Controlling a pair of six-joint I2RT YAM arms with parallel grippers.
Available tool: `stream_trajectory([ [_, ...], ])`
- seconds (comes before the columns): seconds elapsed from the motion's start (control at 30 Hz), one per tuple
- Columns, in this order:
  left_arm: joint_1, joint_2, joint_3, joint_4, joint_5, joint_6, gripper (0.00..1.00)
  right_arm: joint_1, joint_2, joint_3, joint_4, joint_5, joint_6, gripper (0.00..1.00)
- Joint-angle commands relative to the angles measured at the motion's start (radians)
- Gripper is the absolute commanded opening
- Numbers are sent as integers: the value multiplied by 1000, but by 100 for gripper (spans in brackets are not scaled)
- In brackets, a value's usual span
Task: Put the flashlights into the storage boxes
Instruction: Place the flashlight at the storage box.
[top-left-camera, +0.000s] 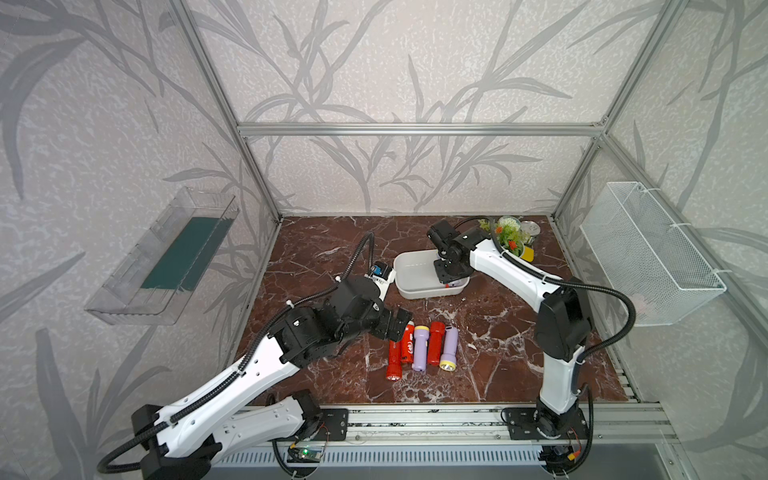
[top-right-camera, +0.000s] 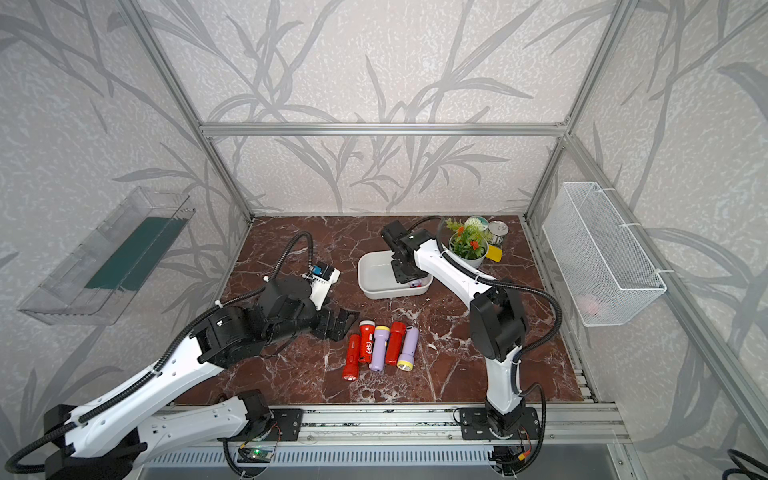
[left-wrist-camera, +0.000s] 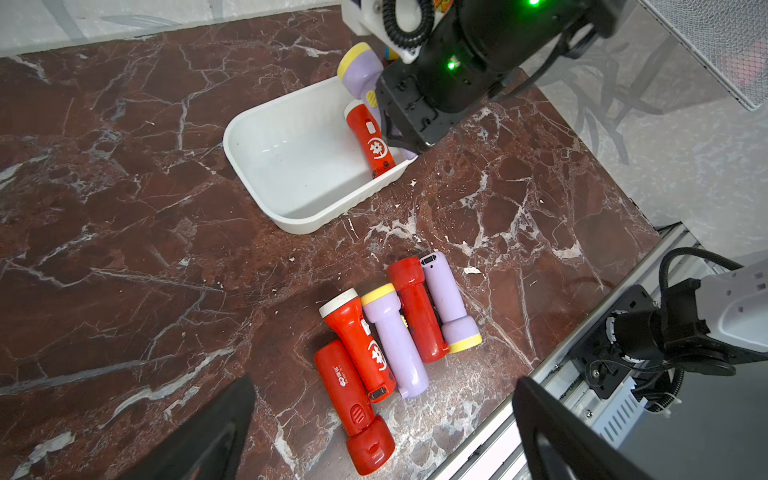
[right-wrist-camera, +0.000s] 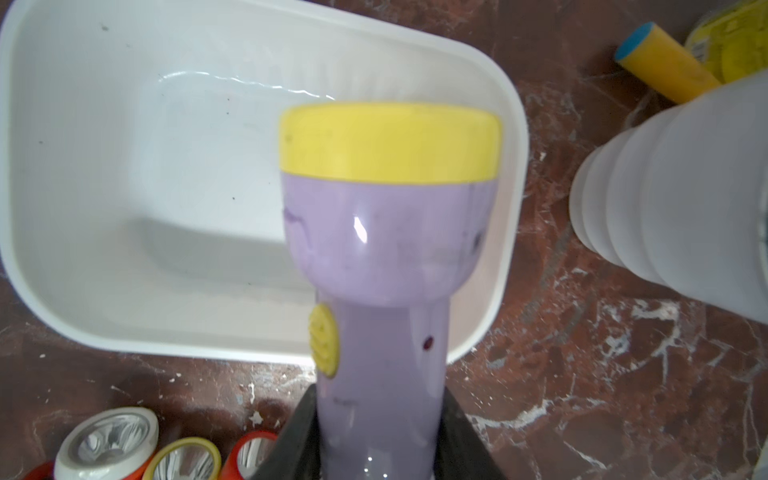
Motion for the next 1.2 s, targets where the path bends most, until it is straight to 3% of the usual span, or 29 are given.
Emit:
stream_trajectory([
  [0.0, 2, -15, -1, -30, -53, 15, 99, -4, 70, 75, -21, -29, -15, 29],
  [0.27, 5, 4, 30, -59, -49, 41, 99, -44, 187, 142, -1, -92, -9, 29],
  [1.17, 12, 28, 62, -81, -63, 57, 99, -100, 307, 195, 32, -200, 20, 30],
])
